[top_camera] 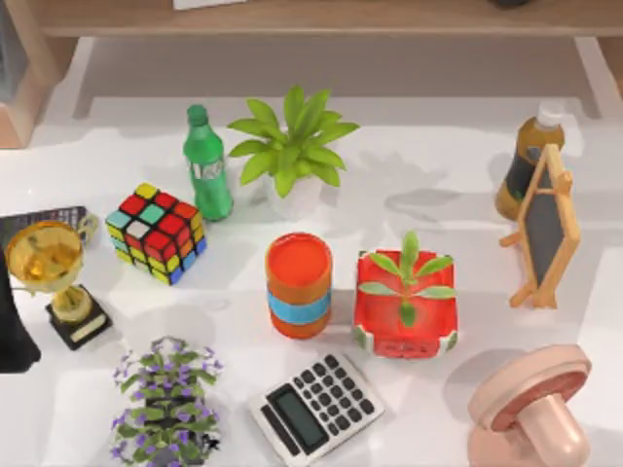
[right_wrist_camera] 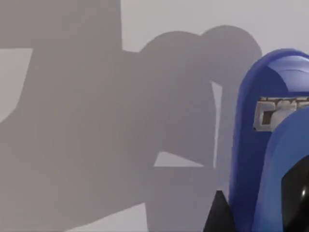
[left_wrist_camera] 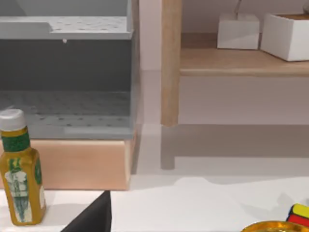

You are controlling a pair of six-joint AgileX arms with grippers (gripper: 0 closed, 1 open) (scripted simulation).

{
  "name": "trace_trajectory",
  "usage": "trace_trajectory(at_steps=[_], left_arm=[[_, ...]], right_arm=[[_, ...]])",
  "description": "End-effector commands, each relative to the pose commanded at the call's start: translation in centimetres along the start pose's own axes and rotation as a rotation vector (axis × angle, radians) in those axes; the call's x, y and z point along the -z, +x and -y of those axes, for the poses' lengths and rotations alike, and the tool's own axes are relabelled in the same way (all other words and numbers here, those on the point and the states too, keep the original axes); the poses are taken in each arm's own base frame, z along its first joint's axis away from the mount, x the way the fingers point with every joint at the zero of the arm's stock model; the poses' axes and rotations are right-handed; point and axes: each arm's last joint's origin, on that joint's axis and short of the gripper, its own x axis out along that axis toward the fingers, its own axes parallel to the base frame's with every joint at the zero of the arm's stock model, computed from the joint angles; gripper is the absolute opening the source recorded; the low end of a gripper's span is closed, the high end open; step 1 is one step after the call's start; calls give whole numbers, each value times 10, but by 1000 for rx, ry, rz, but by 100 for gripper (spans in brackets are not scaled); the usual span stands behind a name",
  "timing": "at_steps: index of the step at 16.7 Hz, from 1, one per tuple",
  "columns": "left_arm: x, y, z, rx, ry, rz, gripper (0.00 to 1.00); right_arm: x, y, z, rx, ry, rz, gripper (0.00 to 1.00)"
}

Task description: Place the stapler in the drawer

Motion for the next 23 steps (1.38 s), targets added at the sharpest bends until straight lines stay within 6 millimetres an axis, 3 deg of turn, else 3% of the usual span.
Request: trace_trajectory(at_steps=[3,16,23], left_arm=[[0,0,0,0,0,0,100],[0,0,0,0,0,0,100],[0,0,0,0,0,0,100]], right_arm=[[0,0,0,0,0,0,0],[0,0,0,0,0,0,98],[0,0,0,0,0,0,100]])
